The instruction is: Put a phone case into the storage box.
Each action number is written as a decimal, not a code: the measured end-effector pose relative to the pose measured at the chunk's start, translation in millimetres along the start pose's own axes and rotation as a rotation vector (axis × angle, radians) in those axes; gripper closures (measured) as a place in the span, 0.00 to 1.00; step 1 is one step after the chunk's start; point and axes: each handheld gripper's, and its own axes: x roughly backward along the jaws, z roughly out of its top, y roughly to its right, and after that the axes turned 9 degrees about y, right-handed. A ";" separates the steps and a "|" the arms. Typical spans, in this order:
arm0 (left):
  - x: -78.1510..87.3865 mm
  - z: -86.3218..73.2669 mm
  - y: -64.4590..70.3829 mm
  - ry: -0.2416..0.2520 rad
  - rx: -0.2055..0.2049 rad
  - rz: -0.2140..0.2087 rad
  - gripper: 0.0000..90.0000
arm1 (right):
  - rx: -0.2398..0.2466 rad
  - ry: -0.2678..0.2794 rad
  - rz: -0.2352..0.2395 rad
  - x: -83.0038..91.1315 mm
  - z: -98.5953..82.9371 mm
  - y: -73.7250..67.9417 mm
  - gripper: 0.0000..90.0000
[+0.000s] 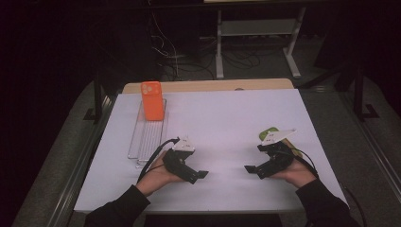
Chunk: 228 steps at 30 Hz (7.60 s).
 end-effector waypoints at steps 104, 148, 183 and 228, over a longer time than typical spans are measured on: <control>2.2 52.7 -15.9 0.021 -0.027 -0.077 0.03 | -0.085 -0.189 -0.234 9.9 26.1 76.5 0.17; 3.0 70.4 -21.6 -0.016 -0.217 -0.209 0.03 | 0.355 -0.226 0.222 -50.0 77.7 8.1 0.17; -20.0 58.4 0.1 -0.169 -0.358 -0.343 0.06 | 0.514 -0.271 0.384 -60.8 90.3 -43.8 0.17; -10.9 50.6 -17.5 -0.174 -0.212 -0.189 0.17 | 0.242 -0.067 0.152 -14.1 76.0 3.3 0.07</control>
